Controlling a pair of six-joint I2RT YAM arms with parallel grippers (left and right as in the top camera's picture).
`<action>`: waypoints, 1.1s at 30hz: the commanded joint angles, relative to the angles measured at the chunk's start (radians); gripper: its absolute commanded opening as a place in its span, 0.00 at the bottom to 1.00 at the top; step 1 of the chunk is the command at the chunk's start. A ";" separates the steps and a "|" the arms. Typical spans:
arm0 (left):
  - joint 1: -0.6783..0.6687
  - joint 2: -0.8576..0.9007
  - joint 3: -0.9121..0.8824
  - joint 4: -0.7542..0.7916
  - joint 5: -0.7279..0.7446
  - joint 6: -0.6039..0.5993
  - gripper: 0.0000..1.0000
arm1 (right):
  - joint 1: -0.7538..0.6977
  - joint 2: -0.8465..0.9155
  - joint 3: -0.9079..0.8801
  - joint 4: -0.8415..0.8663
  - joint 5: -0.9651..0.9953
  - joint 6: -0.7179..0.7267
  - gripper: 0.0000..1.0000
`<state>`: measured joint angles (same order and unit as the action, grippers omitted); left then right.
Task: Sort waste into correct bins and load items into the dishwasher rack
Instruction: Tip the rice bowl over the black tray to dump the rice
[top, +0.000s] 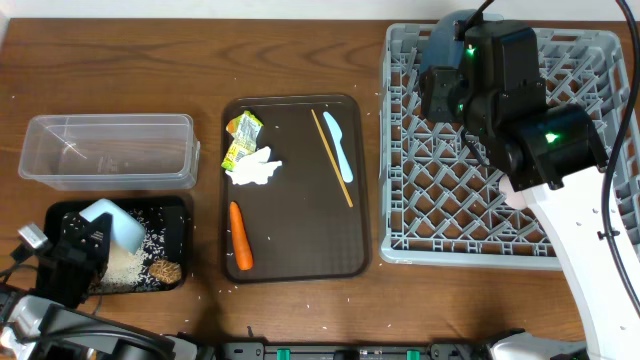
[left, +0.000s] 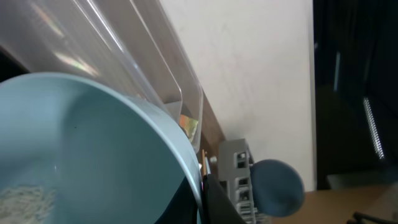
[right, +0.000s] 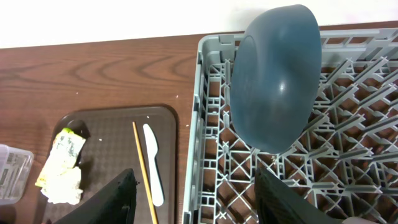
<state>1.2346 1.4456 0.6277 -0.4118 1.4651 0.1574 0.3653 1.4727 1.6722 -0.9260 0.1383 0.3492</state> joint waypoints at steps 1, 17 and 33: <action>-0.013 -0.002 -0.003 -0.006 -0.027 0.000 0.06 | -0.013 0.005 0.001 0.005 0.003 0.013 0.53; -0.050 -0.004 -0.005 0.097 -0.134 -0.140 0.06 | -0.013 0.005 0.001 0.014 0.003 0.013 0.54; -0.230 -0.116 -0.002 0.110 0.108 -0.279 0.06 | -0.016 0.005 0.001 0.029 0.005 0.007 0.55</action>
<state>1.0779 1.4010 0.6212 -0.3061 1.5230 -0.1001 0.3653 1.4727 1.6722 -0.9058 0.1383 0.3527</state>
